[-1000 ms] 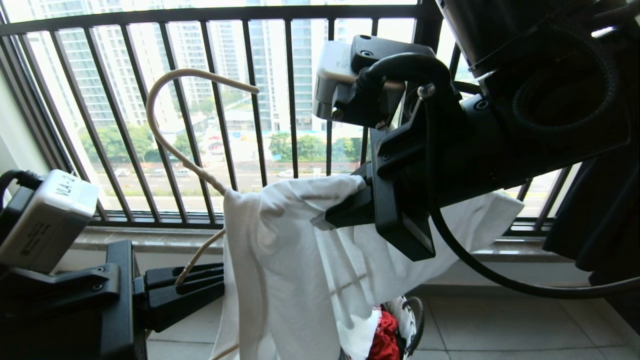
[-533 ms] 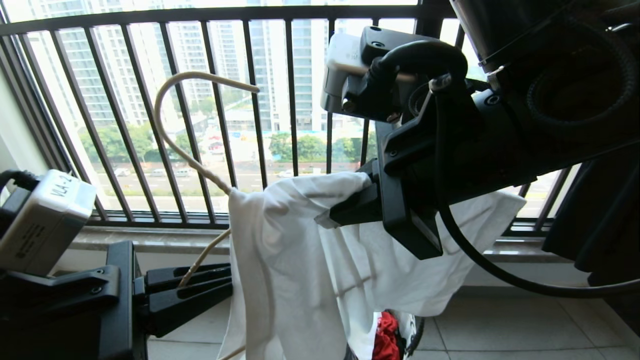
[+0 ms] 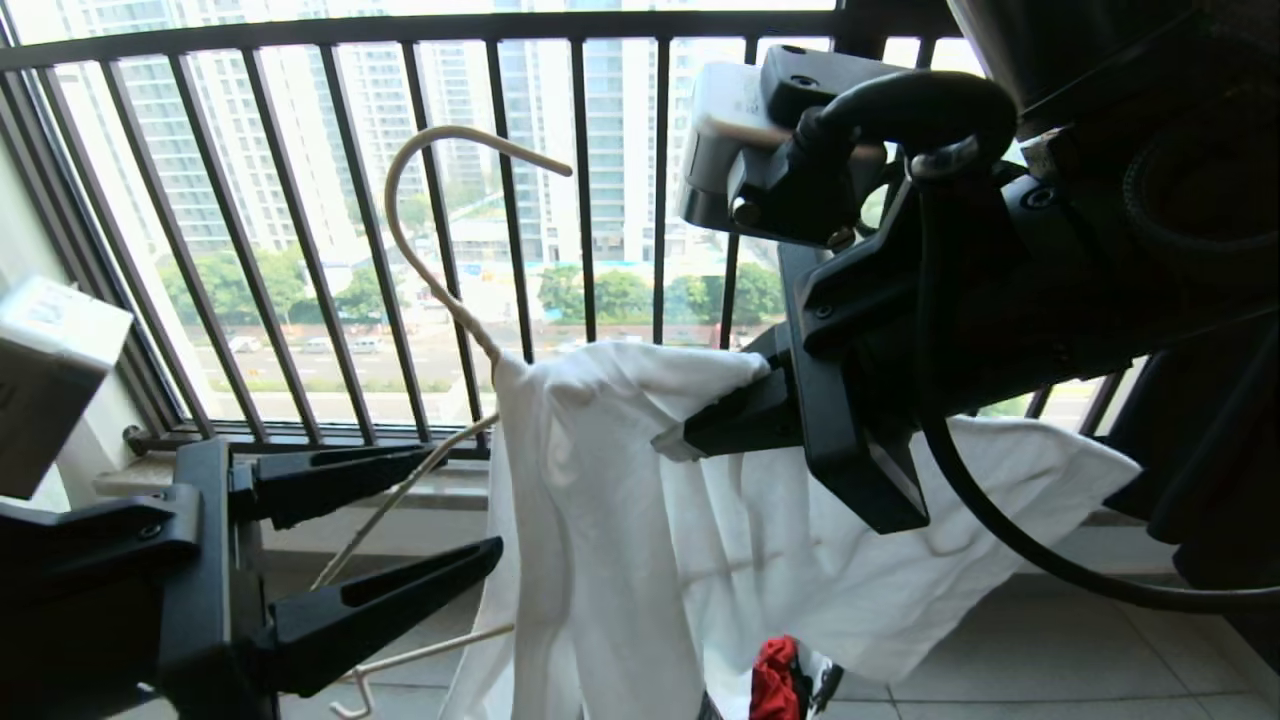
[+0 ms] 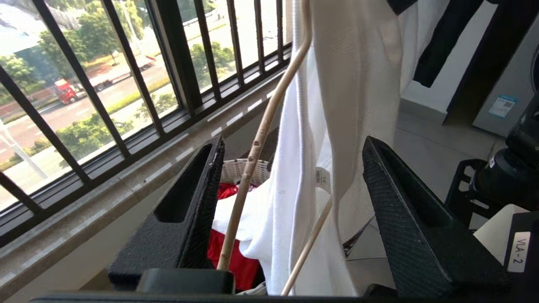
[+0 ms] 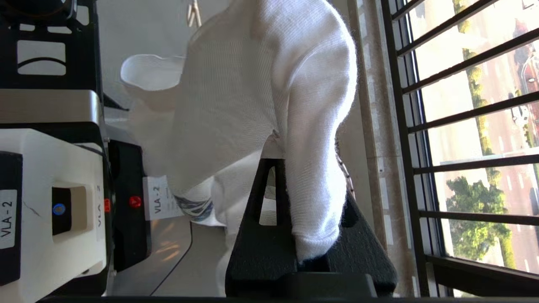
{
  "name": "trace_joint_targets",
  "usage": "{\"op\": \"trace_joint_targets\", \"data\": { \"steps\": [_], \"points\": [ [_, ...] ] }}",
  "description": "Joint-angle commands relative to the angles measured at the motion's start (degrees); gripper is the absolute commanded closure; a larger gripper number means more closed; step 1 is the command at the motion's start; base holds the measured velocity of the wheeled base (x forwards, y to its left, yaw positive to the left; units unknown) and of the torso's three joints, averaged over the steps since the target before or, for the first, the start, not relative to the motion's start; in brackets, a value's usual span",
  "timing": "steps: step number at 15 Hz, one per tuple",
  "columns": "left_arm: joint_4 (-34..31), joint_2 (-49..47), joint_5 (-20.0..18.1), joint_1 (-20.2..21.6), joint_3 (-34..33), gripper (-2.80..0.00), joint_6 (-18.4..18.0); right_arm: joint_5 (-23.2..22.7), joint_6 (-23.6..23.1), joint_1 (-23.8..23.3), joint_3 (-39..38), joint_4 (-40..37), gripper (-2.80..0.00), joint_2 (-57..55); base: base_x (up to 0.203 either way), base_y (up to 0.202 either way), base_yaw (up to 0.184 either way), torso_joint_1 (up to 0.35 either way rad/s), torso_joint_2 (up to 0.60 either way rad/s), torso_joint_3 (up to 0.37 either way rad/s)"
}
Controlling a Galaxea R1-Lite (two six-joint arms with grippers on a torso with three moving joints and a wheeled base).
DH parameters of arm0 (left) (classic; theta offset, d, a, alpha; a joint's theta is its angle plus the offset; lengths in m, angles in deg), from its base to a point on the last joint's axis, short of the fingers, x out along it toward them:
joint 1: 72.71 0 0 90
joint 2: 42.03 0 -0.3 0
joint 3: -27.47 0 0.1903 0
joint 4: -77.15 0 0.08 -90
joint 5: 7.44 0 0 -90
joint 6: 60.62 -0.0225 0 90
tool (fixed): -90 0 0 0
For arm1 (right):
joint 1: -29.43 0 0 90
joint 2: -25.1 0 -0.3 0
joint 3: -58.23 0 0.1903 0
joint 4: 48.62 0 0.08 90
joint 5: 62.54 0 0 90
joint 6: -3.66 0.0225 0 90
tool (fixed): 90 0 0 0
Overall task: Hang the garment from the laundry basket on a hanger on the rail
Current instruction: Hang the clothes on the clothes rack
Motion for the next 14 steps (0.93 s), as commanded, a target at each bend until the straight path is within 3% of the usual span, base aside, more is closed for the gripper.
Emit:
{"op": "trace_joint_targets", "data": {
  "steps": [1,3,7,8,10,11,14],
  "points": [
    [-0.4,3.8,0.5,3.9,2.9,-2.8,0.0,0.1,-0.3,-0.5,0.0,-0.9,0.0,1.1,0.0,0.0,0.0,0.0,0.0,0.0],
    [-2.3,6.4,0.6,7.1,5.5,-2.8,-0.1,0.2,-0.8,-1.4,0.1,-0.8,0.0,1.7,0.0,0.0,0.0,0.0,0.0,0.0],
    [-7.5,7.8,2.4,8.0,9.4,-2.8,0.3,0.1,-1.4,-6.8,0.3,-0.6,0.0,3.1,0.0,0.0,0.0,0.0,0.0,0.0],
    [-8.0,7.2,2.7,8.0,9.5,0.0,0.6,0.1,-1.4,-8.5,0.3,-0.5,0.0,3.5,0.0,0.0,0.0,0.0,0.0,0.0],
    [-9.4,5.8,2.6,8.0,11.3,0.0,1.4,0.1,-1.8,-11.3,0.4,-0.2,0.0,4.2,0.0,0.0,0.0,0.0,0.0,0.0],
    [-13.2,5.1,2.6,8.0,13.6,0.0,2.4,0.1,-1.9,-12.7,0.4,0.6,0.0,4.6,0.0,0.0,0.0,0.0,0.0,0.0],
    [-35.0,1.0,2.5,7.9,27.1,0.0,9.4,0.0,-1.5,-14.3,0.4,1.0,0.0,5.4,0.0,0.0,0.0,0.0,0.0,0.0]
  ]
}}
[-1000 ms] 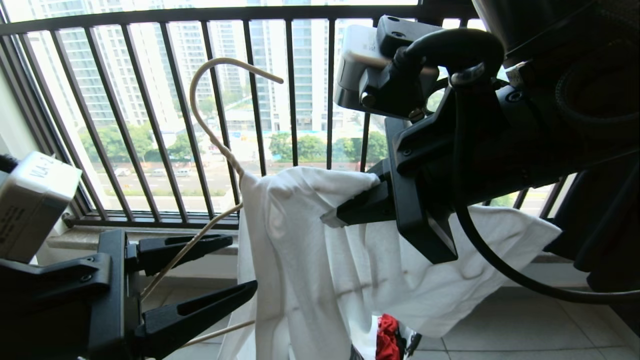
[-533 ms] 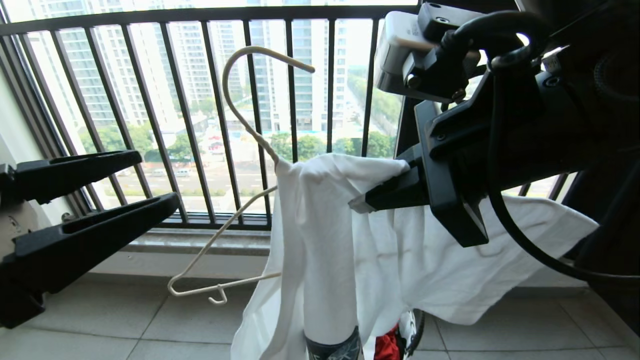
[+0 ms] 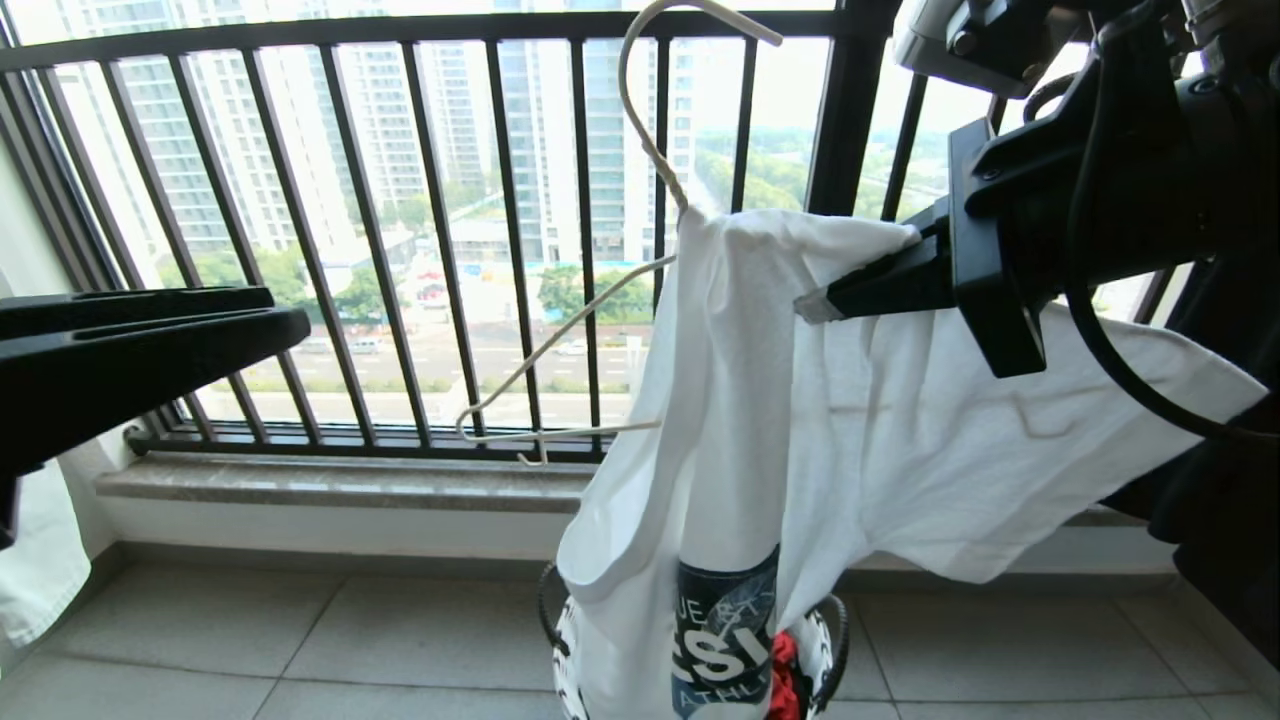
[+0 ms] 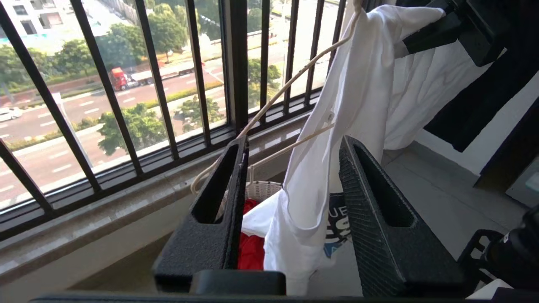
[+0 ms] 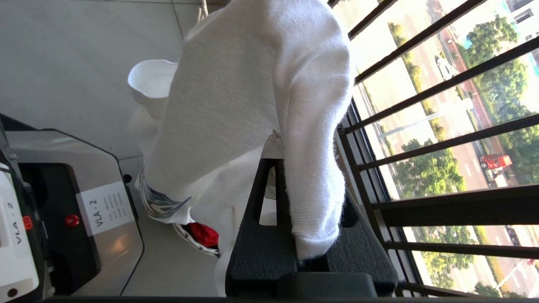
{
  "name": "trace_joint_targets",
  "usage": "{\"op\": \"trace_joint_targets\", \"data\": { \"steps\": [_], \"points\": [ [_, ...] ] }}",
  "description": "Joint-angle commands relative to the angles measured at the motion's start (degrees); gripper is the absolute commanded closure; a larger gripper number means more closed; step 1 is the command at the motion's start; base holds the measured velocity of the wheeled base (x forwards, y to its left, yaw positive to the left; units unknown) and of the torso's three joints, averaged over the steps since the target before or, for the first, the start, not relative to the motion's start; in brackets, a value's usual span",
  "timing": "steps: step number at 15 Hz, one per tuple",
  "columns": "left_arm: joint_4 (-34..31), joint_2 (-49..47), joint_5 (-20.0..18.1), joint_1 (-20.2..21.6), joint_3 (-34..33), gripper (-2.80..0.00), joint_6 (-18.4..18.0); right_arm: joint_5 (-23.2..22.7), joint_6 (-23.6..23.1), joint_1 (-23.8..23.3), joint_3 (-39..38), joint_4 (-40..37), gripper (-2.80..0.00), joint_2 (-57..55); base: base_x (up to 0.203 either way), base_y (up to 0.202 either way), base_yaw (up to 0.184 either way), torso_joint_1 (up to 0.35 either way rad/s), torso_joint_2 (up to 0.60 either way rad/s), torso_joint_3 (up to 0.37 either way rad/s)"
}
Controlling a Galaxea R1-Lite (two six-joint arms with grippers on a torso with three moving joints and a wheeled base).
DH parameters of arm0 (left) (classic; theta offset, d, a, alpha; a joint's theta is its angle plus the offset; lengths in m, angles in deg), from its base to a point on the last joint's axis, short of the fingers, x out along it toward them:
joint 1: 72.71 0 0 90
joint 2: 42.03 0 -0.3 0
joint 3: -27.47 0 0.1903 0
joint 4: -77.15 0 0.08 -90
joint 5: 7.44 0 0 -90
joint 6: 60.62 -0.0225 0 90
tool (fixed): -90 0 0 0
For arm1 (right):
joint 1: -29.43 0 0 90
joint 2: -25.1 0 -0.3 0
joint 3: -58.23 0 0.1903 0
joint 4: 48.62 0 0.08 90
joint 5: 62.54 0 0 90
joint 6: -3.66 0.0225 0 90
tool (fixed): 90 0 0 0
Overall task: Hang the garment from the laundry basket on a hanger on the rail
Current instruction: Hang the clothes on the clothes rack
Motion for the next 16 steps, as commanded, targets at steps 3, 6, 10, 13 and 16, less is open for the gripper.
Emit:
{"op": "trace_joint_targets", "data": {
  "steps": [3,6,10,13,16],
  "points": [
    [-21.7,-11.8,-0.5,-1.1,10.9,0.0,7.4,-0.2,0.9,-0.6,1.6,0.3,0.0,0.5,0.0,0.0,0.0,0.0,0.0,0.0],
    [-22.4,-19.5,-0.5,-4.9,9.9,0.0,11.3,-0.2,3.6,-0.6,1.6,3.2,0.0,0.5,0.0,0.0,0.0,0.0,0.0,0.0],
    [-15.0,-25.1,-0.5,-5.7,6.3,-2.8,14.8,-0.3,4.1,-0.5,1.7,3.9,0.0,1.0,0.0,0.0,0.0,0.0,0.0,0.0],
    [-11.1,-25.1,-0.4,-5.7,5.2,-2.8,17.2,-0.4,4.1,-0.5,1.7,4.5,0.0,1.1,0.0,0.0,0.0,0.0,0.0,0.0],
    [-9.5,-25.4,-0.1,-5.6,5.1,-2.8,17.8,-0.5,4.1,0.1,1.7,4.5,0.0,1.5,0.0,0.0,0.0,0.0,0.0,0.0]
  ]
}}
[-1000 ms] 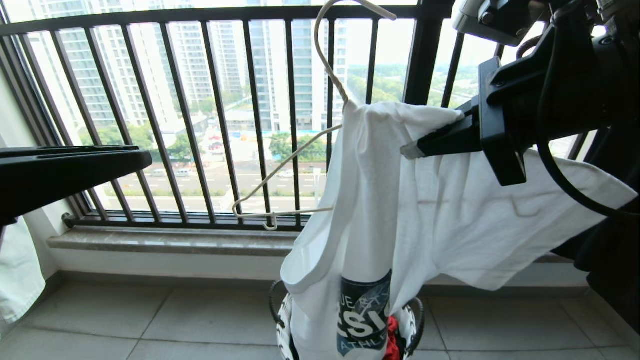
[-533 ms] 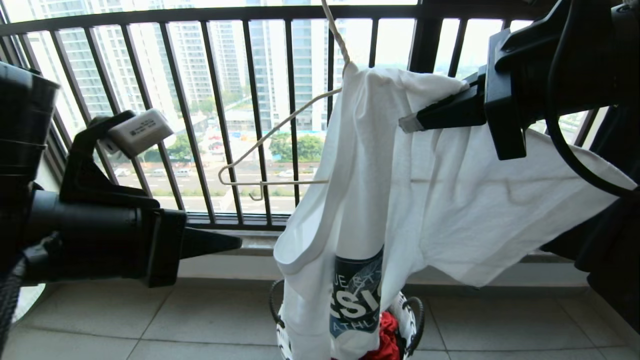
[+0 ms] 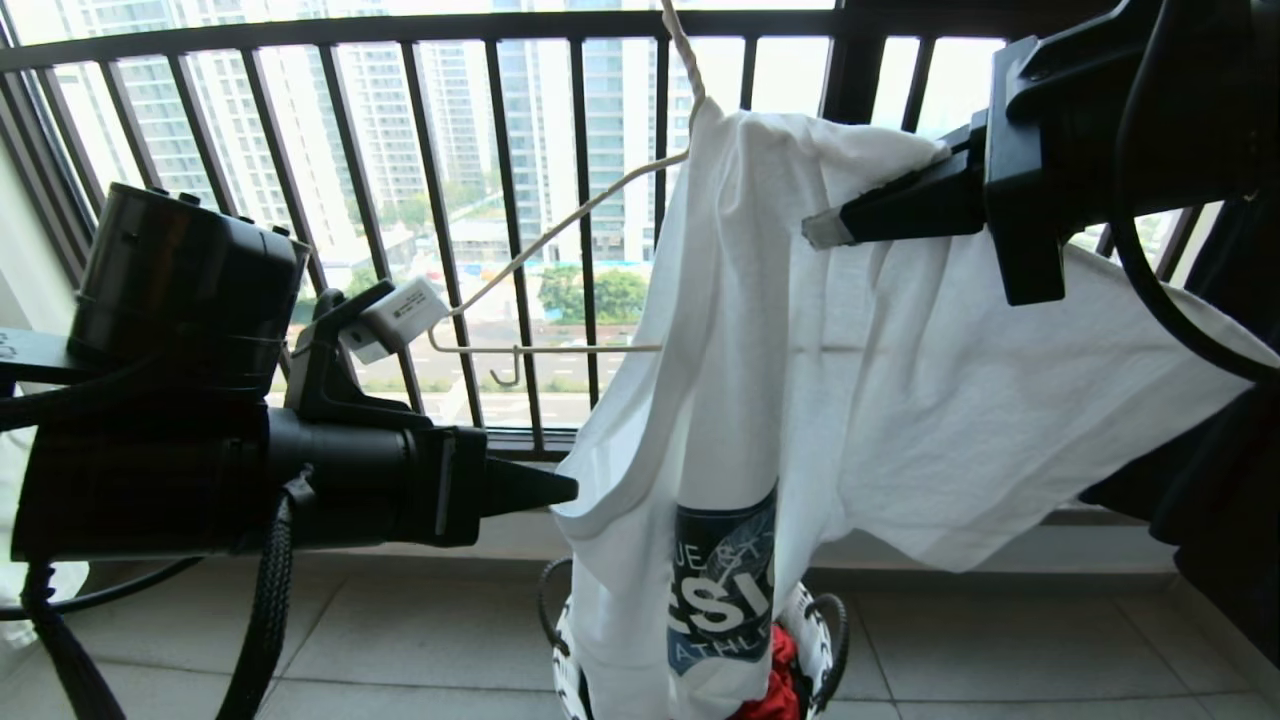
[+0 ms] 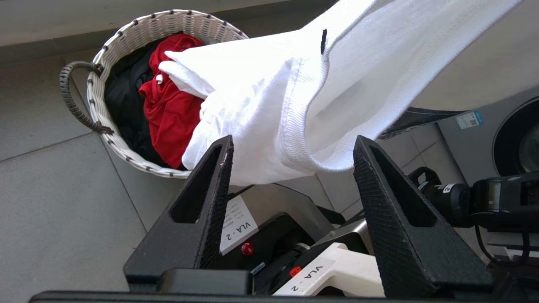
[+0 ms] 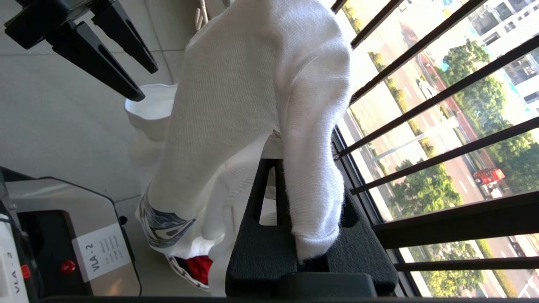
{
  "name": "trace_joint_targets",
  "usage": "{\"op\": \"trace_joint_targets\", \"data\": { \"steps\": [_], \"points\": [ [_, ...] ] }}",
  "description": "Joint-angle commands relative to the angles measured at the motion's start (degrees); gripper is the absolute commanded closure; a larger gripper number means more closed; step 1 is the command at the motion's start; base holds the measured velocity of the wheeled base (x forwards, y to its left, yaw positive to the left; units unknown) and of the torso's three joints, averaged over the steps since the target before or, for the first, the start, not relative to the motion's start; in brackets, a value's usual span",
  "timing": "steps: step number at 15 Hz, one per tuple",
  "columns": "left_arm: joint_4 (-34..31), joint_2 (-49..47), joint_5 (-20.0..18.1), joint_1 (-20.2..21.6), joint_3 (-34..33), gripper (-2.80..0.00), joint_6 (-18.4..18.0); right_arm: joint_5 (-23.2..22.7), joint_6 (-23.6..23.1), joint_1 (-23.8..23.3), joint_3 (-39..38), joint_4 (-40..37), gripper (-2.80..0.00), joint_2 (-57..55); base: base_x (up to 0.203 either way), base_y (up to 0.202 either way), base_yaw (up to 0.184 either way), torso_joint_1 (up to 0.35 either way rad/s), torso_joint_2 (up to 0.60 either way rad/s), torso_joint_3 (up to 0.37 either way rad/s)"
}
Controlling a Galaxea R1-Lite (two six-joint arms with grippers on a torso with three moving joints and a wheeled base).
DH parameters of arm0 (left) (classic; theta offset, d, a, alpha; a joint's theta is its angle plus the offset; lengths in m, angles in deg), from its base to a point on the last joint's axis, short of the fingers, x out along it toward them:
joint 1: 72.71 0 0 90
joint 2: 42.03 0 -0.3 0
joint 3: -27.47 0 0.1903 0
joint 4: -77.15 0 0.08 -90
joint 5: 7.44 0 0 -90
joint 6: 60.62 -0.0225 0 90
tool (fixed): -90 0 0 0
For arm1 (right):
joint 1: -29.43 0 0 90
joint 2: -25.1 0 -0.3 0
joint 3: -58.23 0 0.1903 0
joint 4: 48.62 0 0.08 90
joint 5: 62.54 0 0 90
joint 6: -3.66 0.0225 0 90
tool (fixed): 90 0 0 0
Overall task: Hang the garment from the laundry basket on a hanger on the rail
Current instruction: Hang the clothes on the clothes rack
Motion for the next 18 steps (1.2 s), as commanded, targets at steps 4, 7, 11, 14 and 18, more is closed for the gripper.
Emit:
{"op": "trace_joint_targets", "data": {
  "steps": [4,7,11,14,18],
  "points": [
    [4.2,-2.3,2.1,0.2,-0.4,-2.8,3.6,-0.1,-0.2,3.0,-0.1,-0.4,0.0,1.7,0.0,0.0,0.0,0.0,0.0,0.0],
    [4.3,-3.6,4.7,0.1,-0.6,-2.8,3.2,-0.1,-0.2,3.5,0.0,-0.2,0.0,2.1,0.0,0.0,0.0,0.0,0.0,0.0],
    [4.3,-3.3,5.1,0.2,-0.9,0.0,2.8,0.0,-0.2,3.4,0.0,-0.1,0.0,2.7,0.0,0.0,0.0,0.0,0.0,0.0],
    [4.3,-3.6,7.3,0.3,-1.0,0.0,1.0,0.1,0.4,3.4,-0.1,-0.2,0.0,3.0,0.0,0.0,0.0,0.0,0.0,0.0],
    [4.7,-3.4,7.9,4.3,-0.8,0.0,-0.5,0.2,0.6,2.0,-0.1,-0.4,0.0,3.5,0.0,0.0,0.0,0.0,0.0,0.0]
  ]
}}
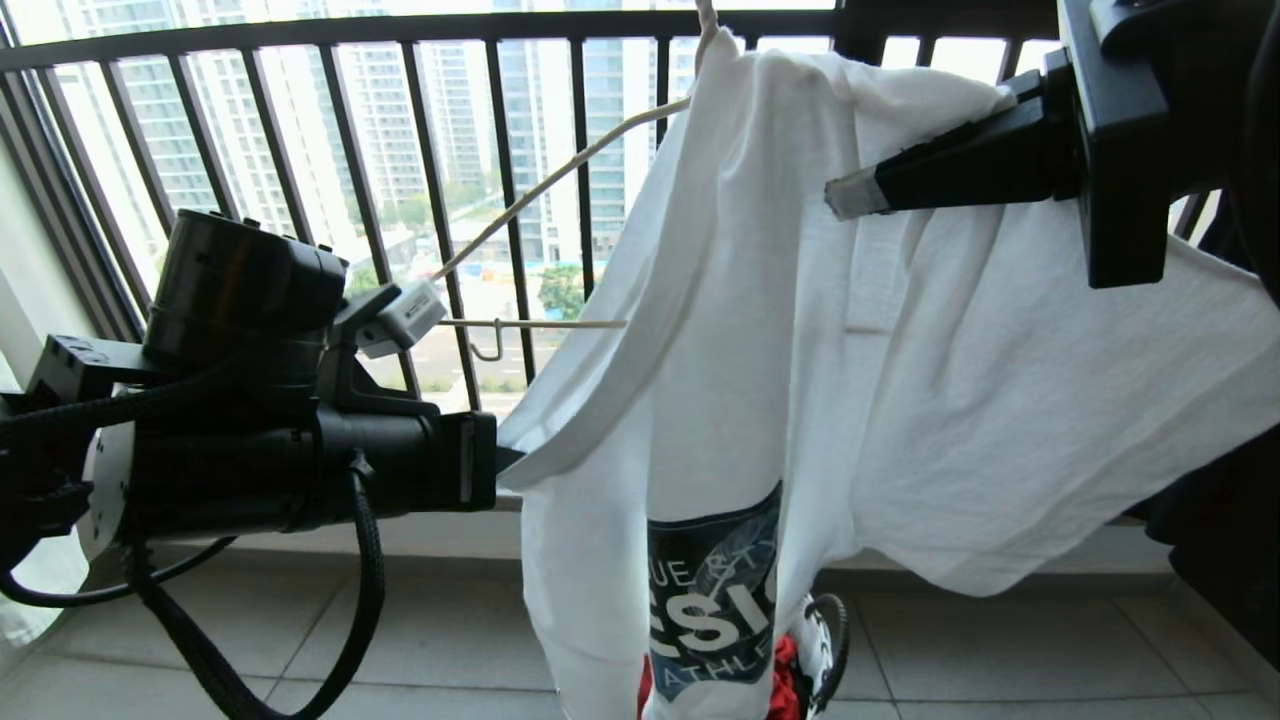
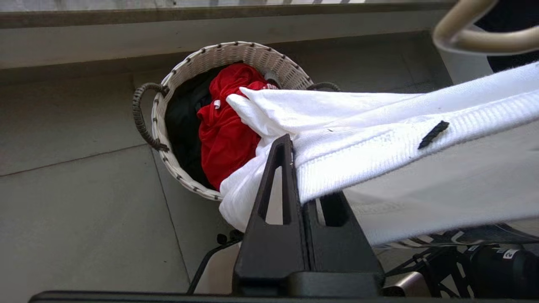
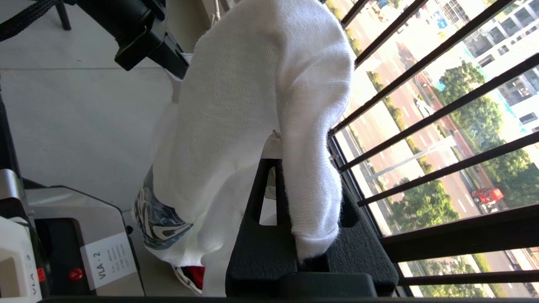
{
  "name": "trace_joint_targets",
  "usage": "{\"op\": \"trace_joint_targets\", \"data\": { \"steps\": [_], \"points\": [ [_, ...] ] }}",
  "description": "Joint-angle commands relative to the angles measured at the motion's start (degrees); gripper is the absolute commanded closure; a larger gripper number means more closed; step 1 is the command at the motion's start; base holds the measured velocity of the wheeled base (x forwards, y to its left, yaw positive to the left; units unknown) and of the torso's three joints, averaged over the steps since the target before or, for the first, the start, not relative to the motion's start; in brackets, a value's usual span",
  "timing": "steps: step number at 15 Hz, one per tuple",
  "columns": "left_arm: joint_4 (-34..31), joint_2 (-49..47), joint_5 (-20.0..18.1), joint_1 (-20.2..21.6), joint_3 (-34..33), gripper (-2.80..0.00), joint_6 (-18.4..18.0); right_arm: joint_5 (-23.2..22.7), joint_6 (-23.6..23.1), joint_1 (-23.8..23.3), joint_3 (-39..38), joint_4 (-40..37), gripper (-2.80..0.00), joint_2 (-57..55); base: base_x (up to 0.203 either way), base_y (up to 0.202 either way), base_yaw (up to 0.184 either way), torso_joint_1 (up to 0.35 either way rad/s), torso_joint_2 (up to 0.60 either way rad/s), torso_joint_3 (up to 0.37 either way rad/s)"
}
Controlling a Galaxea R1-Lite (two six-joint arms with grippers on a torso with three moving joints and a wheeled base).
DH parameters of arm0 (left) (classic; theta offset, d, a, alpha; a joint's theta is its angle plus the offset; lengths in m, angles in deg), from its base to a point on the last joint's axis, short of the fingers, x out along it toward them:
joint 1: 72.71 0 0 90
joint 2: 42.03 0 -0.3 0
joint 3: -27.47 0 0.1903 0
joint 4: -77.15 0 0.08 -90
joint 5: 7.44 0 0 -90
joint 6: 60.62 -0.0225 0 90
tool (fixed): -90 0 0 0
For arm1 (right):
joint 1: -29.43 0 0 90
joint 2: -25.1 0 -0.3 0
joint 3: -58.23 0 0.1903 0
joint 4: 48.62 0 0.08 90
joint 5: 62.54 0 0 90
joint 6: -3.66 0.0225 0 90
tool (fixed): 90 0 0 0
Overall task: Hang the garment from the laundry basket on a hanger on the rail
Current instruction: Hang the clothes on the clothes rack
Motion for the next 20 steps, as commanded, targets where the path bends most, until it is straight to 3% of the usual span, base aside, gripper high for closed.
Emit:
{"op": "trace_joint_targets", "data": {
  "steps": [1,8,15,20],
  "points": [
    [0.4,0.1,-0.1,2.8,0.2,0.0,-0.6,-0.2,-0.1,-1.3,-0.1,-0.4,0.0,0.7,0.0,0.0,0.0,0.0,0.0,0.0],
    [0.6,-0.1,-0.2,7.1,1.2,0.0,-1.3,-0.3,-0.1,-3.0,-2.2,-0.7,0.0,2.2,0.0,0.0,0.0,0.0,0.0,0.0],
    [0.6,-2.6,-0.2,8.4,1.8,0.0,-1.3,-1.0,-0.1,-4.5,-3.2,-0.7,0.0,3.4,0.0,0.0,0.0,0.0,0.0,0.0],
    [0.6,0.1,-0.4,11.0,3.2,0.0,-1.2,-1.0,-0.5,-5.4,-7.8,-0.6,0.0,3.3,0.0,0.0,0.0,0.0,0.0,0.0]
  ]
}}
